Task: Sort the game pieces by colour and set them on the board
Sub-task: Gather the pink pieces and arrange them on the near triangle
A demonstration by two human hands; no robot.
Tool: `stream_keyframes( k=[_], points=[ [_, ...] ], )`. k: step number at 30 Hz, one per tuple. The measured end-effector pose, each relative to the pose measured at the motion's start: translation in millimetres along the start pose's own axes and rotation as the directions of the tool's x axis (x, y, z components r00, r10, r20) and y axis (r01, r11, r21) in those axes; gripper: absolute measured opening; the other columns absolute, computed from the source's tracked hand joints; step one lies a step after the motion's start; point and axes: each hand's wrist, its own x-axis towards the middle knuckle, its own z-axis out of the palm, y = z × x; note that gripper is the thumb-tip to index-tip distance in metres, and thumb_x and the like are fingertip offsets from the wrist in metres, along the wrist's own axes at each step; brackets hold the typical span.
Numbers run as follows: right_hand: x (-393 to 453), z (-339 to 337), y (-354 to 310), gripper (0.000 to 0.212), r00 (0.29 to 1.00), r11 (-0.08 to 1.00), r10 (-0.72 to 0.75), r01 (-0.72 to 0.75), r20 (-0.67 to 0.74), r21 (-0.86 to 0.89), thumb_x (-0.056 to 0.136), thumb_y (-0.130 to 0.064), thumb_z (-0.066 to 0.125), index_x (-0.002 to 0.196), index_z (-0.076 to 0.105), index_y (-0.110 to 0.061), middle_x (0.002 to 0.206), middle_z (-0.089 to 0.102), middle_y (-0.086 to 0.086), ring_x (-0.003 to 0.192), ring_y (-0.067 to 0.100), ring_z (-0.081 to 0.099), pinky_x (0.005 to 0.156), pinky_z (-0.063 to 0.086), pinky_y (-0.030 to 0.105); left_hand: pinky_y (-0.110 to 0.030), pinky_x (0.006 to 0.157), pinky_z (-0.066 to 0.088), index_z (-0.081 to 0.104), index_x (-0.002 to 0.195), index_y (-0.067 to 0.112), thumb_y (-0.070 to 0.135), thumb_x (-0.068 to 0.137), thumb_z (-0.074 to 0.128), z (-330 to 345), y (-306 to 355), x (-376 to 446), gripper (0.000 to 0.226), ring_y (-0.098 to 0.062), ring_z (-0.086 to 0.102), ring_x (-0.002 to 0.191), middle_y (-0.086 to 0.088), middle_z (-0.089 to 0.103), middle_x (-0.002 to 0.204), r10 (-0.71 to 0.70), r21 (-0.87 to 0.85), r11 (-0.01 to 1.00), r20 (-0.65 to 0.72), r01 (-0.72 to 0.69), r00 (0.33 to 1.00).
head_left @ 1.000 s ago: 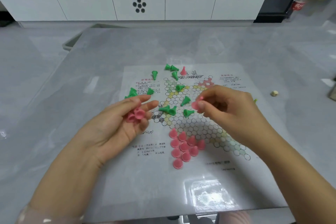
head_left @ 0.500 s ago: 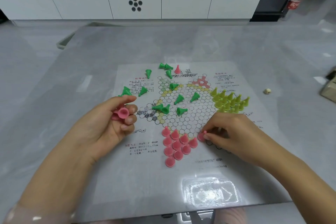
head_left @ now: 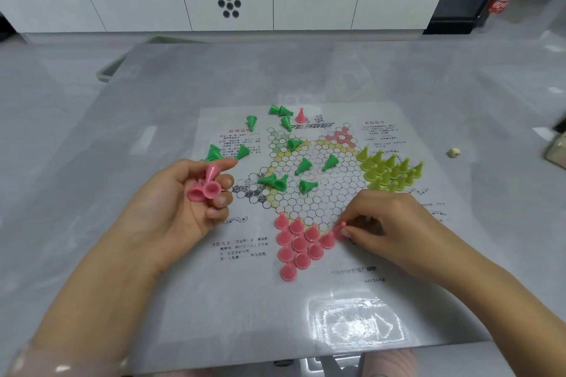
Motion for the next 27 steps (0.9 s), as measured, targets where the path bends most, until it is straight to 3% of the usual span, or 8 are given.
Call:
stream_keyframes(
  k=[6,10,13,16,19,23,27],
  points=[
    [1.0,-0.7,-0.4,0.008,1.000,1.000,0.007,-0.007,0.008,0.008,0.080,-0.026,0.063,0.086,0.068,-0.025,0.080,0.060,-0.017,0.074,-0.003,0.055,0.067,0.046,0.016,-0.017,0.033,0.030,0.057,0.099,0.004,0.012,0.081,0.042,-0.6,-1.5,0.2,0.025,-0.010,0.040,0.039,-0.002,0.051,0.056,0.000,0.025,1.000,-0.019,0.000,1.000],
    [0.3,-6.0,0.4,0.015,1.000,0.999,0.012,-0.013,0.026,0.039,0.080,-0.028,0.065,0.093,0.069,-0.023,0.084,0.063,-0.015,0.077,-0.004,0.057,0.071,0.046,0.014,-0.015,0.032,0.029,0.057,0.091,0.006,0.012,0.088,0.047,4.7,-5.7,-1.7,0.013,-0.009,0.040,0.037,-0.002,0.058,0.055,0.051,0.100,0.994,-0.037,-0.047,0.998],
    [2.4,-13.0,-4.0,0.021,0.995,0.994,0.008,0.003,-0.098,0.112,0.081,-0.033,0.060,0.095,0.070,-0.020,0.085,0.065,-0.014,0.081,-0.001,0.059,0.072,0.047,0.013,-0.014,0.031,0.028,0.056,0.083,0.006,0.014,0.079,0.055,13.3,-11.7,-6.1,0.009,-0.008,0.039,0.037,-0.003,0.059,0.056,0.057,0.167,0.984,0.024,-0.060,0.998],
    [10.0,-15.3,-20.0,0.010,0.955,0.985,-0.073,0.113,-0.286,0.127,0.084,-0.015,0.062,0.090,0.070,-0.017,0.082,0.067,-0.008,0.079,0.001,0.058,0.070,0.044,0.007,-0.014,0.033,0.026,0.057,0.077,0.007,0.020,0.065,0.062,21.5,-18.6,-10.8,0.018,-0.008,0.038,0.037,-0.002,0.055,0.053,0.009,0.219,0.975,0.118,-0.035,0.993],
    [17.8,-11.0,-41.2,0.011,0.910,0.967,-0.191,0.240,-0.367,0.090,0.082,-0.012,0.061,0.090,0.070,-0.012,0.080,0.067,-0.002,0.074,0.004,0.058,0.067,0.047,0.015,-0.015,0.033,0.023,0.056,0.065,0.012,0.024,0.061,0.066,25.2,-22.7,-12.7,0.016,-0.008,0.035,0.037,0.000,0.050,0.051,-0.005,0.255,0.966,0.149,-0.033,0.989],
    [24.1,-1.4,-64.5,0.011,0.883,0.943,-0.292,0.330,-0.368,0.044,0.082,-0.015,0.062,0.090,0.069,-0.011,0.081,0.066,0.002,0.076,0.017,0.058,0.066,0.049,0.031,-0.014,0.034,0.020,0.051,0.049,0.020,0.031,0.060,0.066,28.4,-23.9,-14.4,0.021,-0.008,0.029,0.032,-0.001,0.046,0.045,-0.011,0.284,0.958,0.176,-0.040,0.984],
    [28.8,4.6,-75.3,0.014,0.882,0.934,-0.328,0.357,-0.339,0.026,0.083,-0.023,0.062,0.084,0.069,-0.011,0.077,0.063,0.002,0.074,0.018,0.055,0.064,0.047,0.032,-0.015,0.035,0.014,0.045,0.039,0.021,0.027,0.081,0.056,30.2,-26.1,-13.5,0.044,-0.006,0.025,0.029,0.004,0.041,0.035,0.015,0.325,0.944,0.127,-0.056,0.992]
  ],
)
